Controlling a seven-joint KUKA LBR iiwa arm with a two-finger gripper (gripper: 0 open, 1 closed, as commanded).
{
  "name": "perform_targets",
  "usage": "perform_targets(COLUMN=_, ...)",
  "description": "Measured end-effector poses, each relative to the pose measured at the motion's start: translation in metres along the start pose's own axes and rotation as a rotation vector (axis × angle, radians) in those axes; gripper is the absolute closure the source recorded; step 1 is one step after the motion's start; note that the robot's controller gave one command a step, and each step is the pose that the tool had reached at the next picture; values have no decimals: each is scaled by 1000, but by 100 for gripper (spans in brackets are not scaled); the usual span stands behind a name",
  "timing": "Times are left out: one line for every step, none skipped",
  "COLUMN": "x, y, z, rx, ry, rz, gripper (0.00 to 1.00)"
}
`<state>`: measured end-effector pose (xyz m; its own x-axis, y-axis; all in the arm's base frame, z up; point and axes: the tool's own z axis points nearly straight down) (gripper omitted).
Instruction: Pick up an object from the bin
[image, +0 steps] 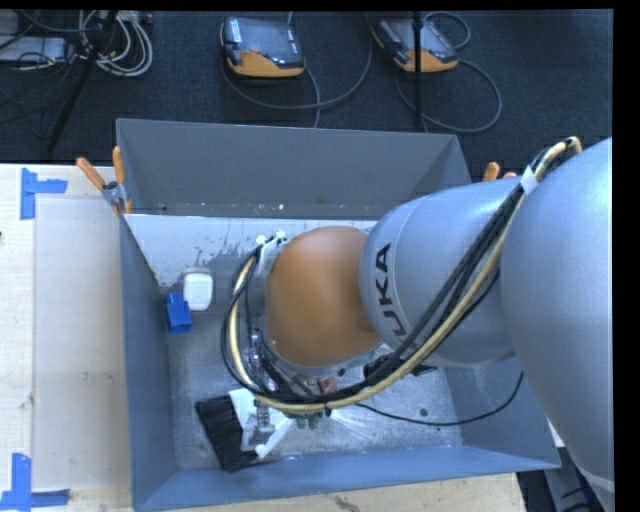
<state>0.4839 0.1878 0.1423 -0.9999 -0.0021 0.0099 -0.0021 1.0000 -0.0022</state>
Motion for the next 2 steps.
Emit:
perform_targets(x=-2, y=-1, z=-4, rx=-2, ry=-7, rz=3, gripper=0)
perform_targets(x=2, y=7, z=66, rx=-7, ry=-15, rz=-197, gripper=100)
